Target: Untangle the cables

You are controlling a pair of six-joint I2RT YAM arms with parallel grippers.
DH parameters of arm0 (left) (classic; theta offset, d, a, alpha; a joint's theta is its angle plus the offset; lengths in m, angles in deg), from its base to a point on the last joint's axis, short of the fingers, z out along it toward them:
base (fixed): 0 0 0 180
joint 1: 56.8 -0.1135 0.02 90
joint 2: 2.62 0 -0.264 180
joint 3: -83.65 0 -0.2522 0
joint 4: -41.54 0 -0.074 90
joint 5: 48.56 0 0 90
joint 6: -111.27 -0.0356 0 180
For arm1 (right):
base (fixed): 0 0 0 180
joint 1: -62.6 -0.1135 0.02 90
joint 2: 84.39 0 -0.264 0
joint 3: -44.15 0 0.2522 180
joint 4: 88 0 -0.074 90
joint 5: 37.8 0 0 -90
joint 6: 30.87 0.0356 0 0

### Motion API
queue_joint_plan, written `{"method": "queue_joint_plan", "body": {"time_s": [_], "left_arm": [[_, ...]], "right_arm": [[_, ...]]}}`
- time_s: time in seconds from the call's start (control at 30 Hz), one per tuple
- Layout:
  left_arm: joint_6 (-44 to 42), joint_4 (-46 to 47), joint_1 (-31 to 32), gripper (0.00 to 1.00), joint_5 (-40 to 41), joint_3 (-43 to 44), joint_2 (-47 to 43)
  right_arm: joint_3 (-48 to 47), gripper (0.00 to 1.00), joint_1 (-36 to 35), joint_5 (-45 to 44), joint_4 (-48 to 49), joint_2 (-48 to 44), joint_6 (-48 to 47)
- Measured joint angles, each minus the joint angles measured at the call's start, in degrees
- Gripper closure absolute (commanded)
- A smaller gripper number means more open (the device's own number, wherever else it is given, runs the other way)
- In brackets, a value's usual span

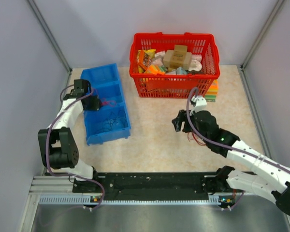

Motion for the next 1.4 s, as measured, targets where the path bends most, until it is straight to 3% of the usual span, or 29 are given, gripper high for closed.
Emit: {"method": "queue_joint_plan", "body": {"time_s": [0.23,0.33,0.57,0.63,0.67,0.9,1.03,1.13,1.23,1.3,1.4], "left_arm": [[1.4,0.7,-0.3,0.99,0.7,-1.2,-1.9],[1.4,0.7,-0.5,0.94,-0.2,-1.1,-1.5],[1.5,2.2,-0.6,0.38,-0.9,-1.0,-1.5],[1.3,3.5,-0.7,0.10,-1.4,-0.7,-1.5],[1.4,4.3,-0.7,0.02,-1.7,-0.5,-1.6],[-3.5,3.3,-1.1,0.01,-2.2,0.0,-7.2],[-8.9,2.8,-1.3,0.06,-4.2,0.0,-11.4],[-17.1,7.4,-1.4,0.16,-10.8,-1.0,-14.6],[-25.0,13.9,-0.7,0.17,-20.8,-2.4,-16.5],[-30.7,16.0,1.8,0.14,-24.7,-2.4,-16.9],[-39.5,17.6,11.9,0.13,-26.0,-3.1,-18.3]], "right_arm": [[0.4,0.33,14.1,-1.9,-8.5,1.1,8.7],[1.8,0.33,20.6,0.3,-9.6,0.1,10.5],[4.1,0.33,29.8,5.3,-11.9,-0.8,11.7],[4.1,0.33,30.4,6.7,-11.9,1.0,11.2],[4.0,0.33,30.6,7.4,-11.9,2.1,11.0],[3.7,0.31,31.5,11.1,-12.0,8.0,9.2],[2.8,0.32,32.5,11.2,-12.3,9.3,8.3],[2.7,0.33,35.5,11.7,-12.1,10.2,8.2],[2.7,0.33,38.4,11.7,-12.0,11.8,8.1],[2.7,0.46,39.4,11.6,-11.8,12.9,7.6],[2.7,0.61,39.7,13.8,-10.0,15.6,5.0]]}}
